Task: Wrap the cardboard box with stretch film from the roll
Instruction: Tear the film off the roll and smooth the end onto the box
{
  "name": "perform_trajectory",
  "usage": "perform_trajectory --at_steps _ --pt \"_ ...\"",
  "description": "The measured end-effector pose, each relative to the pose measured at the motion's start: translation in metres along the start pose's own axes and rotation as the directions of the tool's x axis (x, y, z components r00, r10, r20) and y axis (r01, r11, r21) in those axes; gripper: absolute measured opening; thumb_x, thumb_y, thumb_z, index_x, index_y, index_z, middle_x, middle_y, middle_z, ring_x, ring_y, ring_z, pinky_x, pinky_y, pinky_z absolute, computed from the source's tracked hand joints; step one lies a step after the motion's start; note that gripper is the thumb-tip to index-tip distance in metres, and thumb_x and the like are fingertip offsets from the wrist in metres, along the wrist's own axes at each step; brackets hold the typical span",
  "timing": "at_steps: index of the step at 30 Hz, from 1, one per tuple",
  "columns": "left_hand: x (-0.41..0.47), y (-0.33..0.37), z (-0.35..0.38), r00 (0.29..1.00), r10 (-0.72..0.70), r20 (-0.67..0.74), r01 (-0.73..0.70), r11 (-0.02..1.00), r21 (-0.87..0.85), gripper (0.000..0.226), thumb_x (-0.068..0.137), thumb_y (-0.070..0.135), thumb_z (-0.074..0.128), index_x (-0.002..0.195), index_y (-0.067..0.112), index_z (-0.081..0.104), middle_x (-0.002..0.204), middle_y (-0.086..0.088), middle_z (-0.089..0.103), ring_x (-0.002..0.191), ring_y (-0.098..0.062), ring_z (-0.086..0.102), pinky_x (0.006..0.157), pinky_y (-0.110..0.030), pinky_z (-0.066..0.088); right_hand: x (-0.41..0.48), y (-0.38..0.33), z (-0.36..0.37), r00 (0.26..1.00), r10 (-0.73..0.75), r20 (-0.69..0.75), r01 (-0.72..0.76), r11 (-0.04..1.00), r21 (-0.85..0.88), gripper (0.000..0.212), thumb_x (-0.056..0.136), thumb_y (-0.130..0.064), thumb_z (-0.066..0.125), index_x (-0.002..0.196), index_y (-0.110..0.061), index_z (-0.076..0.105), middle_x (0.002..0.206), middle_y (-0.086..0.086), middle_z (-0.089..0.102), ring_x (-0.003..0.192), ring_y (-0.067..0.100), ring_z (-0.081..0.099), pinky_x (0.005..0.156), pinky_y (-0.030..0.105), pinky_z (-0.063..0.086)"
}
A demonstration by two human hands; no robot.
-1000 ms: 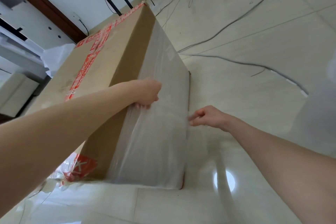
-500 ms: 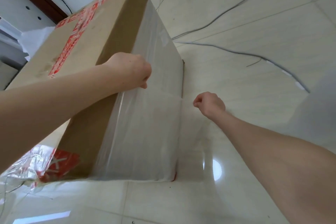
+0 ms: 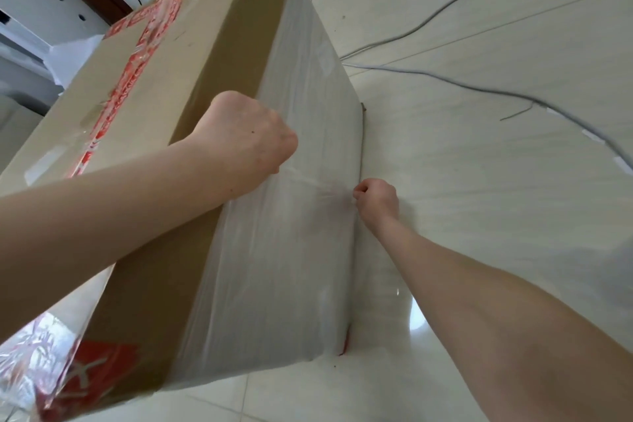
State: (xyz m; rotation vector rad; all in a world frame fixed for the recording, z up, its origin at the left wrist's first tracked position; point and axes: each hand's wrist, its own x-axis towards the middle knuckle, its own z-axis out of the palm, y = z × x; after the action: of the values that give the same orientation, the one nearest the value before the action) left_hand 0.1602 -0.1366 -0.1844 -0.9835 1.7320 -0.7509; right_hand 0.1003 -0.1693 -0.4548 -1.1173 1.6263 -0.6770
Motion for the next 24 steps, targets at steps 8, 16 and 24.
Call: perform_trajectory --at_steps 8,16,24 --pt "0.001 0.0 0.008 0.995 -0.083 -0.059 0.081 0.996 -0.038 0.009 0.095 0.02 0.054 0.087 0.024 0.054 0.07 0.011 0.052 0.067 -0.012 0.054 0.043 -0.024 0.02 0.013 -0.008 0.02 0.999 0.016 0.028 -0.02 0.986 0.164 0.022 0.086 -0.003 0.055 0.104 -0.007 0.068 0.113 0.015 0.067 0.11 0.028 0.059 0.089 0.026 0.043" --pt "0.003 0.0 0.001 0.944 -0.017 -0.329 -0.006 0.998 -0.07 0.03 0.088 0.007 0.036 0.112 0.01 0.053 0.114 -0.01 0.049 0.1 -0.025 0.048 0.069 -0.031 0.043 0.012 -0.002 0.002 0.994 0.101 -0.037 -0.084 0.941 0.328 0.052 0.091 -0.003 0.039 0.143 -0.01 0.038 0.147 0.014 0.036 0.134 0.029 0.039 0.107 0.03 0.03" --pt "-0.005 0.08 0.026 0.861 0.452 -0.233 -0.497 0.844 -0.202 0.048 0.087 0.014 0.027 0.109 -0.002 0.065 0.116 -0.02 0.062 0.111 -0.033 0.059 0.086 -0.041 0.052 0.022 0.006 -0.023 0.977 0.19 -0.101 -0.161 0.956 0.243 0.034 0.095 -0.021 0.046 0.128 -0.013 0.051 0.132 0.013 0.052 0.119 0.031 0.052 0.097 0.034 0.041"
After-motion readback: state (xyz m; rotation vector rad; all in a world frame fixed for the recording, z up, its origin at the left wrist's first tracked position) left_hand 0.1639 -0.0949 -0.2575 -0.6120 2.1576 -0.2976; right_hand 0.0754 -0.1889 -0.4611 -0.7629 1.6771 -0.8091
